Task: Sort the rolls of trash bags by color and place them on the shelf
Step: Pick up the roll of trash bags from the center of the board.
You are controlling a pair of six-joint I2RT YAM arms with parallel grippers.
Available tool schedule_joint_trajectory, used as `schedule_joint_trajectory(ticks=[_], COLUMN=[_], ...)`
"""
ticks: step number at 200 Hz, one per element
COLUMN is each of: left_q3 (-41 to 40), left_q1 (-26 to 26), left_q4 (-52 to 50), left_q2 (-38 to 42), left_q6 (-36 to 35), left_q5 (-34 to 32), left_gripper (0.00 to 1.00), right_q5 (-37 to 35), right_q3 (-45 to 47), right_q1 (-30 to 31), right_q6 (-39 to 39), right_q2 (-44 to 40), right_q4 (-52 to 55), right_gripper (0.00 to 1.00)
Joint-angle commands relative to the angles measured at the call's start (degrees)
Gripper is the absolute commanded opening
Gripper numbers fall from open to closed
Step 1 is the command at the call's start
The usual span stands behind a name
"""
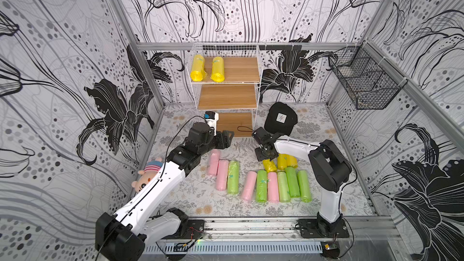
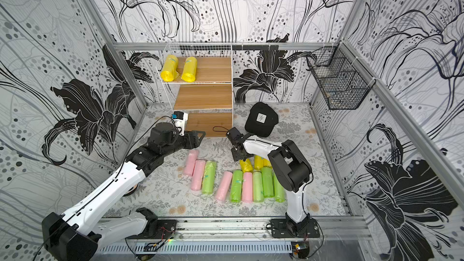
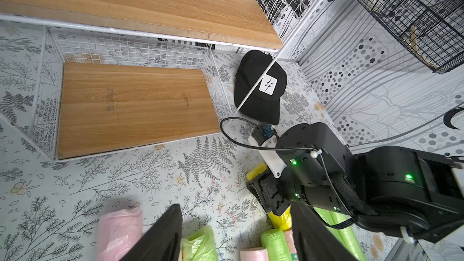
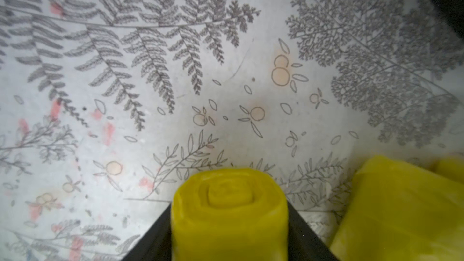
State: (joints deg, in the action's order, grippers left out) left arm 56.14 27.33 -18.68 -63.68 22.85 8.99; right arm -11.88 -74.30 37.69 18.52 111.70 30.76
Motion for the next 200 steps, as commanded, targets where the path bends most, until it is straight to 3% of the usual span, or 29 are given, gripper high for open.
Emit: schedule_joint_trajectory(ticks=[1,47,101,146,200], left_q3=[-0.86,-2.32,-3.38,-5.40,-7.90], left_q1=[0.14,0.18,0.18,0.11,0.13], left_q4=[1.40,2.44,7.50,14.02,23.61], left_q2=[1.59,2.42,2.22,2.58,4.44], left_q6=[-1.15,-0.73,3.85,8.86,19.44], left_q5=[-0.65,-1.96,-0.67,0.94,6.02], left_gripper=[0.71,0.72,0.72,0.72,0.73], right_q5=[-1.63,-2.55,5.78,14.58,16.37], right_q3=[-2.43,-3.26,4.30,10.82,15.90], right_q1=[0.04,-0.16,-2.32,-2.27,-2.03], right_q6=[-2.38,-4.31,0.43,10.26,23.88], right_q2=[2.26,-1.13,-19.72,-30.94,-38.75], right_q4=[2.31,0.72,-14.87,-28.59,-41.86], right_gripper=[0.57,0.47,0.44,0.43,0.42])
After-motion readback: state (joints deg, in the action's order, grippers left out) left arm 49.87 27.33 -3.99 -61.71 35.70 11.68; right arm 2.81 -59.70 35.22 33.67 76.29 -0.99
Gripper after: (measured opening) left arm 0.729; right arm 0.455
